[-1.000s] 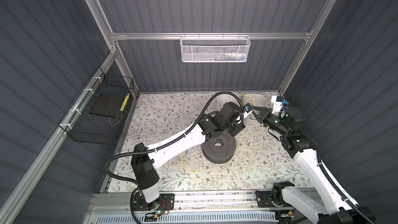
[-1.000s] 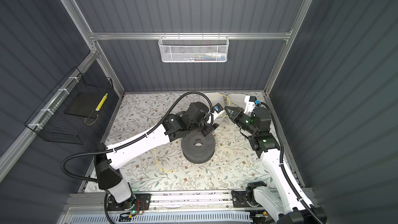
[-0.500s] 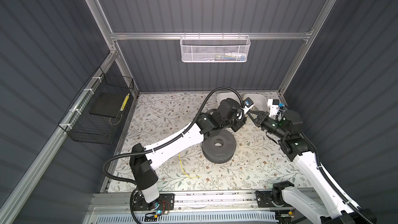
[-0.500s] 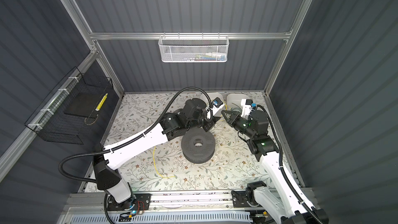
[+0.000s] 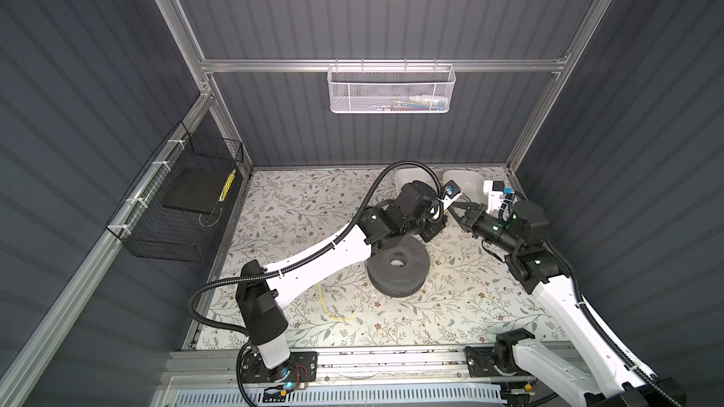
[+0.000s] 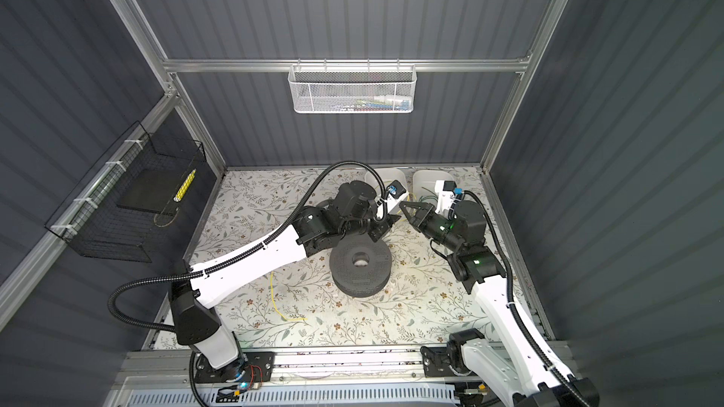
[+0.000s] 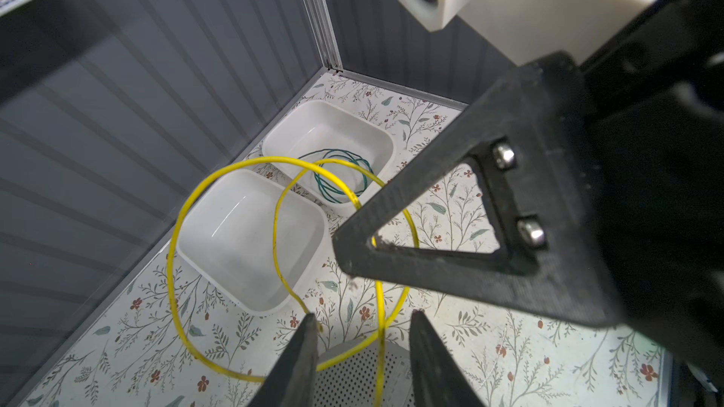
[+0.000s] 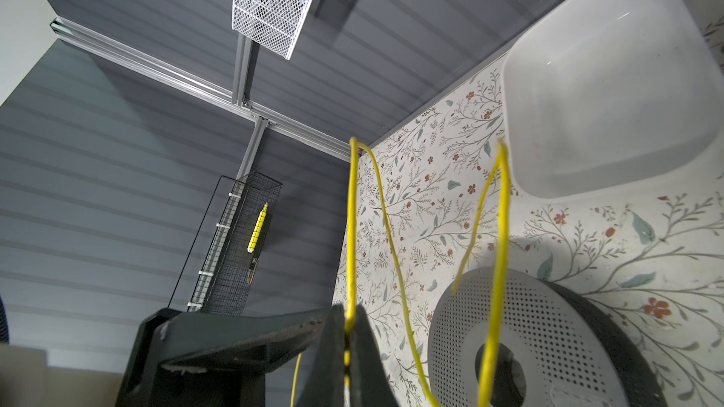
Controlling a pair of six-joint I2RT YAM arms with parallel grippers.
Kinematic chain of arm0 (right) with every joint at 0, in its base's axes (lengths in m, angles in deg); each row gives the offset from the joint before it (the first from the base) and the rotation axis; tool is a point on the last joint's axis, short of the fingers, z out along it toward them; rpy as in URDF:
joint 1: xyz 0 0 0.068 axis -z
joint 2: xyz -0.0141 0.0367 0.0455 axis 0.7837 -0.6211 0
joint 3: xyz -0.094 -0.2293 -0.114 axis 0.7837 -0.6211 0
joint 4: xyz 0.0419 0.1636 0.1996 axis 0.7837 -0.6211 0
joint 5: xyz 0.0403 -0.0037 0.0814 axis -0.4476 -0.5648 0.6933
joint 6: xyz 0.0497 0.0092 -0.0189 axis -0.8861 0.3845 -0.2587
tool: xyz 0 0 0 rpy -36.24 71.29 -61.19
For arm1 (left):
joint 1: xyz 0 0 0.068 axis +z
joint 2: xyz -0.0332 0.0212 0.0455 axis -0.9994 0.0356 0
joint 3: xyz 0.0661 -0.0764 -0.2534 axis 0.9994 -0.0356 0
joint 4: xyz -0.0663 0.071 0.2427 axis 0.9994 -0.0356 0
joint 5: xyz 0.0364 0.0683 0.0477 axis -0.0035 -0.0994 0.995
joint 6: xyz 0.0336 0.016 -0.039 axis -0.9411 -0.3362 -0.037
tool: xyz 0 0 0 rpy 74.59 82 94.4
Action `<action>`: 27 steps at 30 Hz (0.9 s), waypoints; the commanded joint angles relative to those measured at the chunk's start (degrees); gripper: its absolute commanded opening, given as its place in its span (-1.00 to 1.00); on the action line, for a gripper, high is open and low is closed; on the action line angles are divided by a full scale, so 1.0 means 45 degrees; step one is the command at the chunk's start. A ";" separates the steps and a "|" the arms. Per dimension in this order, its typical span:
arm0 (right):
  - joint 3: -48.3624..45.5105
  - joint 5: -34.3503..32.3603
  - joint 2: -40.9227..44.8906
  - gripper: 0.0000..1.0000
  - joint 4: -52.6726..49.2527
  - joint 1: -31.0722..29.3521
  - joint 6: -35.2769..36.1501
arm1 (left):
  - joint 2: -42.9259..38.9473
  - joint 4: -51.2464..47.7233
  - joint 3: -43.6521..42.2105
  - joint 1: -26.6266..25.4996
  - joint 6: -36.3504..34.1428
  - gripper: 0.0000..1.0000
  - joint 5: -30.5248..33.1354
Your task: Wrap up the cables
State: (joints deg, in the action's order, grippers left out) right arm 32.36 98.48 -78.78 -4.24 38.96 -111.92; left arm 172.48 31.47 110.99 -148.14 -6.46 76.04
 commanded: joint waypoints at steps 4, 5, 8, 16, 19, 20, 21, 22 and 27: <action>-0.0051 -0.0055 0.0140 -1.00 0.0386 -0.0182 0.0048 | 0.0200 -0.0055 -0.0121 0.0066 -0.0197 -0.27 0.0033; -0.0052 -0.0046 0.0121 -1.00 0.0407 -0.0207 0.0029 | 0.0235 -0.0074 -0.0116 0.0073 -0.0226 -0.30 0.0026; -0.0071 -0.0056 0.0090 -1.00 0.0417 -0.0277 0.0004 | 0.0260 0.0044 -0.0151 0.0073 -0.0221 -0.45 0.0097; -0.0110 -0.0056 0.0035 -1.00 0.0514 -0.0373 -0.0086 | 0.0202 0.0003 -0.0300 0.0073 -0.0345 -0.79 0.0016; -0.0110 0.0022 0.0001 -1.00 0.0600 -0.0393 -0.0171 | 0.0126 0.0028 -0.0388 0.0073 -0.0335 -0.95 -0.0008; -0.0086 0.0041 -0.0021 -1.00 0.0593 -0.0412 -0.0181 | 0.0104 0.0037 -0.0436 0.0073 -0.0373 -1.00 -0.0008; -0.0091 0.0027 -0.0021 -1.00 0.0609 -0.0430 -0.0186 | 0.0059 0.0052 -0.0477 0.0072 -0.0390 -1.00 -0.0023; -0.0072 0.0036 -0.0027 -1.00 0.0612 -0.0432 -0.0186 | 0.0046 0.0058 -0.0521 0.0073 -0.0401 -1.00 -0.0005; -0.0005 0.0003 0.0003 -0.94 0.0604 -0.0452 -0.0245 | -0.0203 0.0322 -0.0892 0.0073 -0.0433 -1.00 -0.0042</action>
State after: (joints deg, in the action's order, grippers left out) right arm 32.04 97.71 -79.13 -4.42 37.34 -112.44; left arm 172.59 33.22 108.63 -148.14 -7.53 76.08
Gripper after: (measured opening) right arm 0.044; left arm 0.055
